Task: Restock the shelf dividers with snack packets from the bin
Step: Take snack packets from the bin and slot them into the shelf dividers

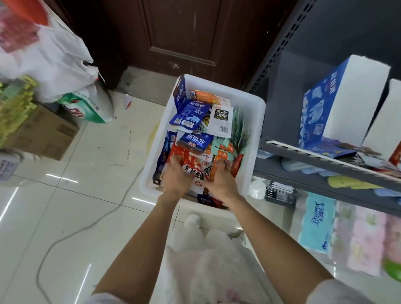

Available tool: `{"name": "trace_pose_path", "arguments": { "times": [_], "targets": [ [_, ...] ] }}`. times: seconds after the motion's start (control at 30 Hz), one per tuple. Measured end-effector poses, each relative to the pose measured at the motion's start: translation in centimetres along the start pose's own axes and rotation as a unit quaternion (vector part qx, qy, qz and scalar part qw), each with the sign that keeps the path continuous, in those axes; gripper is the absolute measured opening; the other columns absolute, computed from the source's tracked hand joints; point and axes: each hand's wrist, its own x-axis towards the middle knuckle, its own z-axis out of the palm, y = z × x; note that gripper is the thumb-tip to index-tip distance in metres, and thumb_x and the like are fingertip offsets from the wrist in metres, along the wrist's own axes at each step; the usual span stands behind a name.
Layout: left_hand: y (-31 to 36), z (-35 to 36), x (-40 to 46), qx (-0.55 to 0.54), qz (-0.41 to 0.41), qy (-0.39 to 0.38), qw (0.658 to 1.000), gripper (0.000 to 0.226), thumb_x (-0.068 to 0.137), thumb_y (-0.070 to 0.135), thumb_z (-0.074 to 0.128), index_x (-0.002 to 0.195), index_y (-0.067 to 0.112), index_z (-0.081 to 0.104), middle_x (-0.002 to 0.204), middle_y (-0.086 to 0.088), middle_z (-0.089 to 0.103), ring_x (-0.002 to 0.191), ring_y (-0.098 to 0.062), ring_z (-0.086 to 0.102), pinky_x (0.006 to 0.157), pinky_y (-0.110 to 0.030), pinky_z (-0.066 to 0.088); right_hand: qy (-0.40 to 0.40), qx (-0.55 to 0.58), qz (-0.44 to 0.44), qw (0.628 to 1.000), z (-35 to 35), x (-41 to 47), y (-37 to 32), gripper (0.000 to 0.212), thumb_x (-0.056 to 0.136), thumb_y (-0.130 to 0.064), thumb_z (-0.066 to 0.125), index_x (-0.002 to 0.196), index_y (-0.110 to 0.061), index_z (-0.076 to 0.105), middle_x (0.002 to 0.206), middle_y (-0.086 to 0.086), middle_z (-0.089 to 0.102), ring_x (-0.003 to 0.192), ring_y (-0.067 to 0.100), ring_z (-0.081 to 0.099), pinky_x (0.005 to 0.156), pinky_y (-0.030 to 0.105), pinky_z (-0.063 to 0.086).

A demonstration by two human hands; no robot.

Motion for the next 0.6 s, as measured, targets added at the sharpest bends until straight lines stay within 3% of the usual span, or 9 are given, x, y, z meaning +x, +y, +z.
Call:
{"name": "trace_pose_path", "arguments": {
  "times": [0.13, 0.23, 0.37, 0.5, 0.6],
  "targets": [
    [0.9, -0.2, 0.1, -0.024, -0.017, -0.016, 0.999, 0.070, 0.082, 0.023, 0.072, 0.135, 0.010, 0.027, 0.130, -0.009, 0.054, 0.119, -0.026, 0.054, 0.094, -0.036, 0.043, 0.042, -0.050, -0.011, 0.998, -2.0, -0.2, -0.3, 0.049, 0.088, -0.029, 0.062, 0.126, -0.012, 0.034, 0.111, 0.010, 0.063, 0.093, 0.027, 0.065, 0.078, 0.037, 0.055],
    [1.5, 0.2, 0.3, -0.034, -0.034, -0.021, 0.999, 0.068, 0.085, 0.028, 0.069, 0.136, 0.007, 0.029, 0.130, -0.012, 0.054, 0.118, -0.029, 0.055, 0.095, -0.036, 0.043, 0.056, -0.099, -0.018, 0.993, -3.0, -0.6, -0.4, 0.040, 0.094, -0.027, 0.054, 0.127, -0.011, 0.036, 0.107, 0.011, 0.064, 0.092, 0.029, 0.065, 0.075, 0.036, 0.051],
    [1.8, 0.5, 0.6, -0.024, -0.026, -0.033, 0.999, 0.047, 0.088, 0.028, 0.065, 0.125, 0.005, 0.045, 0.118, -0.012, 0.062, 0.107, -0.026, 0.060, 0.080, -0.026, 0.041, 0.076, -0.142, -0.035, 0.986, -4.1, -1.1, -0.1, 0.037, 0.097, -0.024, 0.048, 0.132, -0.013, 0.043, 0.107, 0.012, 0.066, 0.094, 0.030, 0.065, 0.079, 0.038, 0.052],
    [1.2, 0.6, 0.4, -0.046, -0.021, -0.025, 0.998, 0.050, 0.090, 0.025, 0.063, 0.130, 0.006, 0.040, 0.126, -0.012, 0.057, 0.116, -0.030, 0.057, 0.092, -0.035, 0.045, 0.113, -0.110, -0.055, 0.986, -4.7, -1.7, 0.0, 0.027, 0.094, -0.022, 0.054, 0.120, -0.015, 0.060, 0.105, 0.009, 0.070, 0.093, 0.028, 0.066, 0.080, 0.035, 0.053],
    [0.8, 0.3, 0.0, -0.056, -0.046, -0.032, 0.997, 0.052, 0.091, 0.028, 0.061, 0.132, 0.009, 0.035, 0.128, -0.010, 0.055, 0.115, -0.029, 0.057, 0.091, -0.037, 0.046, 0.119, -0.071, -0.060, 0.988, -5.7, -2.6, -0.1, 0.024, 0.092, -0.022, 0.057, 0.114, -0.016, 0.066, 0.102, 0.006, 0.071, 0.088, 0.025, 0.067, 0.077, 0.033, 0.053]
  ]
}}
